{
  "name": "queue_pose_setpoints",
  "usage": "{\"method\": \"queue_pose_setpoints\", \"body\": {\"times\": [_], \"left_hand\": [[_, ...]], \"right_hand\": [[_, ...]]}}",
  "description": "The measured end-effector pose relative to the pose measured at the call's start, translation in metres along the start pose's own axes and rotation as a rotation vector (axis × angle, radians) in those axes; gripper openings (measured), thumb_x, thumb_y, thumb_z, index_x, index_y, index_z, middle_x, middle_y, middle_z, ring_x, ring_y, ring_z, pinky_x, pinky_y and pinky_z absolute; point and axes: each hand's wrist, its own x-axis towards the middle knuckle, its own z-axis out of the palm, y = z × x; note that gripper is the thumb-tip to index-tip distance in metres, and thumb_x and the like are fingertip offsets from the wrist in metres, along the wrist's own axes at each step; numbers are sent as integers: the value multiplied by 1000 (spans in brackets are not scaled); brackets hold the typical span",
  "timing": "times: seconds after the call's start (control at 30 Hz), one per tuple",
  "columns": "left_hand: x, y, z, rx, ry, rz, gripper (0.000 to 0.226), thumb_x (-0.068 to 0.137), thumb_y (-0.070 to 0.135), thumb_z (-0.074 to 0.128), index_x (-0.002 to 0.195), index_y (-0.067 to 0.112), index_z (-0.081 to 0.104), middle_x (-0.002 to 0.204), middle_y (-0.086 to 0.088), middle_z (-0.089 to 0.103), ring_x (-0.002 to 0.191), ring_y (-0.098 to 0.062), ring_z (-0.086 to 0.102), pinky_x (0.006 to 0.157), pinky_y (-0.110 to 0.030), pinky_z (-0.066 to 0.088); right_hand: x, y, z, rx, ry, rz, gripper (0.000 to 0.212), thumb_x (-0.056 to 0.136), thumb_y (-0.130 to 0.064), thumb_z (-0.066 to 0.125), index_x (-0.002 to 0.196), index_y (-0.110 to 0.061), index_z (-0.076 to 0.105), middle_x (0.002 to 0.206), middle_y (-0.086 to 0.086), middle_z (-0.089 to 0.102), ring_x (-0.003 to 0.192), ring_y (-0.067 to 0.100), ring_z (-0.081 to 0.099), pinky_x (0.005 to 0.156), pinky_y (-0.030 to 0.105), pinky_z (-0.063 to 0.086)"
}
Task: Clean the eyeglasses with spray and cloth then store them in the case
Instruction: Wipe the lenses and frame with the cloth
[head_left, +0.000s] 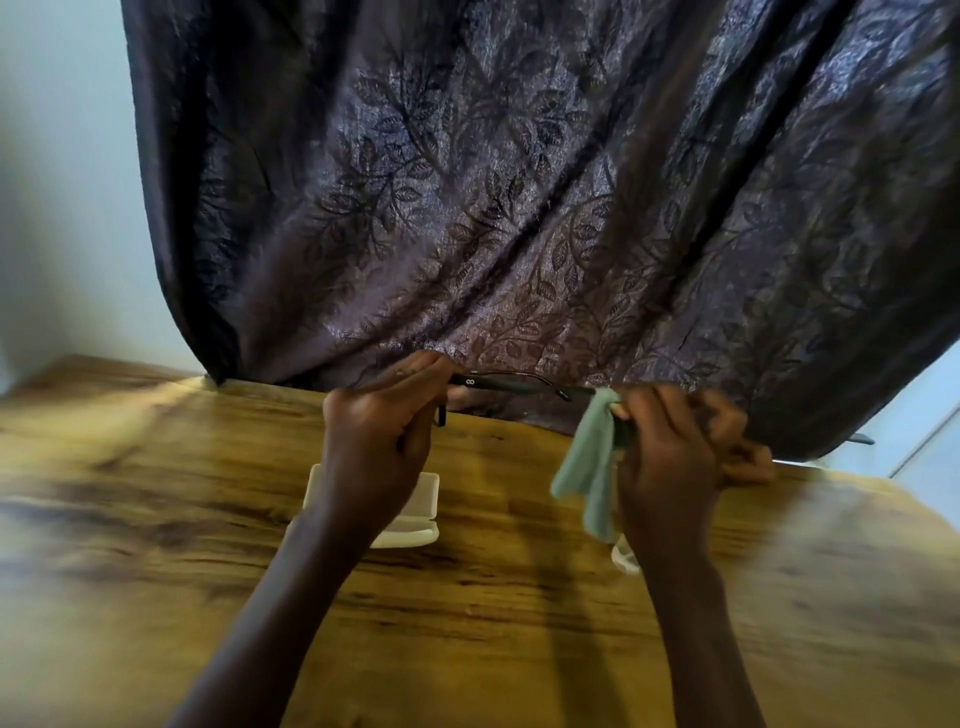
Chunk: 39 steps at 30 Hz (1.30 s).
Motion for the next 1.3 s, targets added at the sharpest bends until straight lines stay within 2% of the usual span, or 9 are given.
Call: {"method": "queue_pose_setpoints", "body": {"times": [0.13, 0.23, 0.33, 0.57, 0.7, 0.83, 0.97, 1.2, 1.3], "left_hand": [[1, 5, 2, 4, 16, 9, 10, 76, -9, 59, 84, -9, 66, 73, -22, 69, 74, -17, 57, 64, -25, 48], [-3, 12, 10, 8, -25, 15, 17, 70, -16, 59, 84, -10, 66, 74, -23, 68, 74, -17, 57, 62, -28, 49], [-5, 14, 9, 17, -41, 16, 20, 73, -9, 52, 89, -10, 65, 81, -21, 70, 82, -15, 58, 71, -19, 50], [0, 4, -4, 6, 32, 13, 22, 76, -12, 55, 93, -1, 64, 80, -18, 70, 82, -16, 59, 73, -8, 45], [6, 2, -2, 30, 23, 20, 21, 73, -18, 59, 89, -7, 66, 80, -19, 70, 80, -14, 60, 72, -14, 47], [7, 14, 14, 16, -34, 72, 18, 74, -16, 57, 87, -8, 66, 77, -21, 69, 75, -15, 59, 68, -21, 49], [6, 12, 12, 43, -7, 83, 22, 77, -1, 51, 91, -9, 65, 84, -20, 70, 90, -16, 56, 82, -1, 40], [15, -15, -2, 84, 87, 18, 20, 75, -11, 57, 92, -6, 67, 92, -3, 64, 88, -4, 57, 79, -5, 44], [27, -19, -2, 102, 99, 8, 14, 77, -9, 58, 86, -4, 68, 74, -2, 67, 75, -7, 58, 65, -4, 42]], "right_hand": [[1, -12, -1, 21, 18, 35, 23, 81, -17, 45, 87, -7, 66, 90, 10, 67, 100, 24, 32, 71, 62, 43], [-3, -48, 8, 151, -8, -84, 40, 87, -33, 38, 94, -5, 67, 94, 12, 69, 101, 26, 33, 71, 61, 47], [-8, -66, 12, 129, 18, -145, 35, 79, -17, 40, 99, -8, 68, 94, 7, 70, 102, 26, 34, 66, 59, 48], [-2, -10, 3, 122, 56, -54, 36, 78, -19, 38, 92, -6, 68, 88, 9, 70, 98, 25, 35, 70, 63, 43], [3, -1, -3, 109, 106, 44, 28, 78, -14, 42, 89, -7, 67, 86, 6, 68, 100, 24, 34, 68, 65, 42], [-1, -46, 5, 193, 44, -78, 28, 81, -27, 44, 95, -11, 61, 91, 9, 69, 102, 29, 43, 69, 61, 46], [0, -59, 11, 121, 21, -165, 22, 80, -21, 45, 94, -13, 60, 88, 5, 68, 103, 25, 36, 65, 57, 48], [25, -16, 13, 100, -35, -76, 17, 74, -7, 49, 84, -6, 63, 86, 9, 66, 101, 24, 33, 77, 52, 42], [44, -7, 12, 136, -77, -7, 18, 74, 2, 50, 87, -4, 61, 92, 12, 64, 106, 25, 32, 81, 51, 40]]}}
